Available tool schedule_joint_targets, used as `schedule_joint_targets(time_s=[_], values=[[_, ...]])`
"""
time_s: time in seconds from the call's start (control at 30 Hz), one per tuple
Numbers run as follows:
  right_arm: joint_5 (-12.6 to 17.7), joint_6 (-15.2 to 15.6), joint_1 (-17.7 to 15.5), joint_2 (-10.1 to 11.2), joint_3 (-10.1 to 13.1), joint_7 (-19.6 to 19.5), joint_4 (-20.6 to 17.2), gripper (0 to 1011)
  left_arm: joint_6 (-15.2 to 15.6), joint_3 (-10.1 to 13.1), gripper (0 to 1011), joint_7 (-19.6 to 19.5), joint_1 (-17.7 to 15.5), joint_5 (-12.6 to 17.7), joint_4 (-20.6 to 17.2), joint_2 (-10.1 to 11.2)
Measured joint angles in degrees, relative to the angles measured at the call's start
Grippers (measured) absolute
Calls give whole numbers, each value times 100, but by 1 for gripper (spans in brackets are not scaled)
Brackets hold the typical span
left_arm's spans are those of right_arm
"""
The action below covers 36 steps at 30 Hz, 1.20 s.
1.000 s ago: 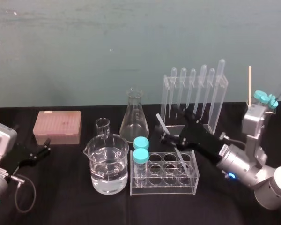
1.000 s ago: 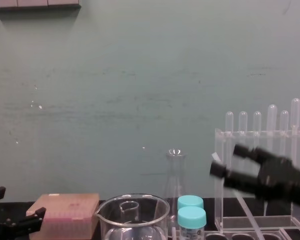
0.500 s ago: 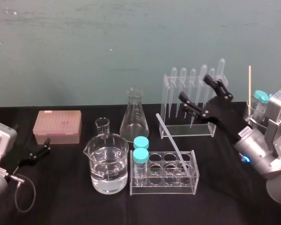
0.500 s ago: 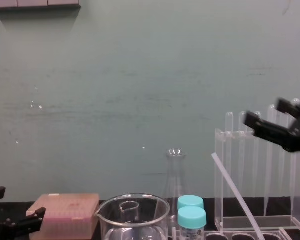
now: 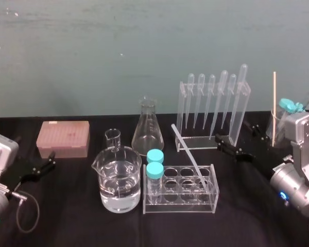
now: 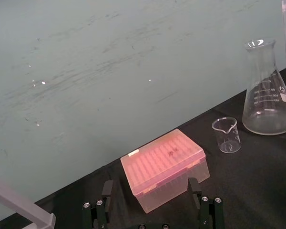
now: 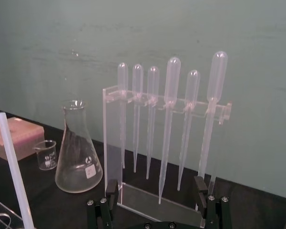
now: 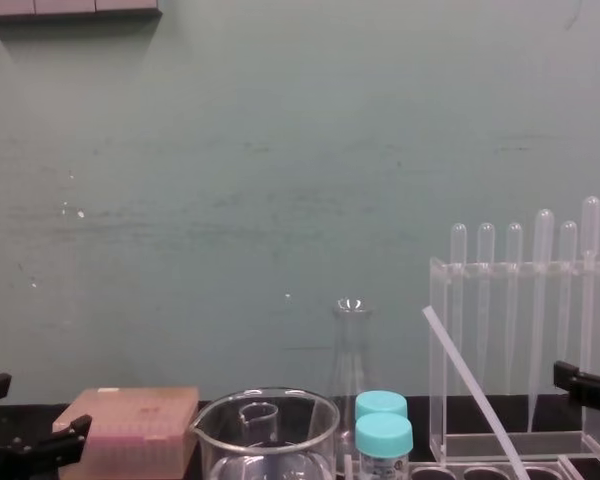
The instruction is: Pick up the stirring rod with one hand, then place it down.
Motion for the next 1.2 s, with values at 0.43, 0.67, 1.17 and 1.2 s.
schedule_joint_targets(time_s=[0.43, 0.67, 1.17, 1.2], values=[[21, -135, 14, -6, 1, 28, 0, 1003, 0, 0, 1000, 0, 0, 0, 0, 0], [31, -168, 17, -10, 1, 36, 1, 1003, 0, 0, 1000, 0, 0, 0, 0, 0], [46, -197, 25, -12, 1, 44, 1, 1003, 0, 0, 1000, 0, 0, 0, 0, 0], [47, -197, 25, -12, 1, 44, 1, 1003, 0, 0, 1000, 0, 0, 0, 0, 0]])
